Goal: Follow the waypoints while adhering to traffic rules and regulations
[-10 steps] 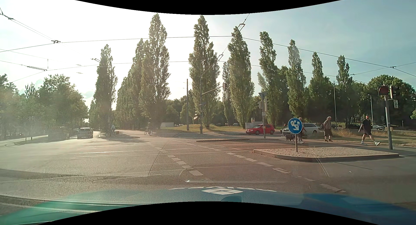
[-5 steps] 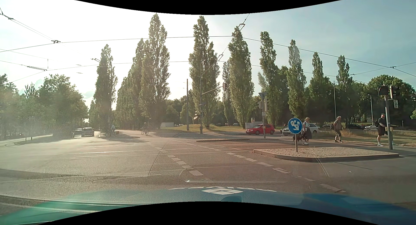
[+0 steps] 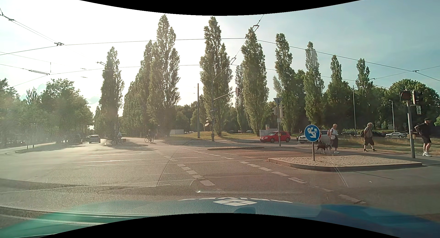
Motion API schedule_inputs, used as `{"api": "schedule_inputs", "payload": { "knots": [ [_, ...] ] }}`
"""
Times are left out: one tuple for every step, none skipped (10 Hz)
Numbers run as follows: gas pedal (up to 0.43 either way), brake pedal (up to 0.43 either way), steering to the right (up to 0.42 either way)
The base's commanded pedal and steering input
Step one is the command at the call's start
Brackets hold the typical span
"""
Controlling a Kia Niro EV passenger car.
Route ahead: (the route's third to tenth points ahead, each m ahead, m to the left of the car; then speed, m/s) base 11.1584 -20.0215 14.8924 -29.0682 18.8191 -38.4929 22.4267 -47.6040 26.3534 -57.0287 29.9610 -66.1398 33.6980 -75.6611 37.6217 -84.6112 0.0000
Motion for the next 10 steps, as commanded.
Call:
{"api": "schedule_inputs", "payload": {
  "knots": [
    [0.0, 0.226, 0.385],
    [0.0, 0.226, 0.385],
    [0.0, 0.226, 0.385],
    [0.0, 0.213, 0.385],
    [0.0, 0.213, 0.386],
    [0.0, 0.213, 0.385],
    [0.0, 0.213, 0.385],
    [0.0, 0.213, 0.384],
    [0.0, 0.213, 0.376],
    [0.0, 0.207, 0.366]
  ]
}}
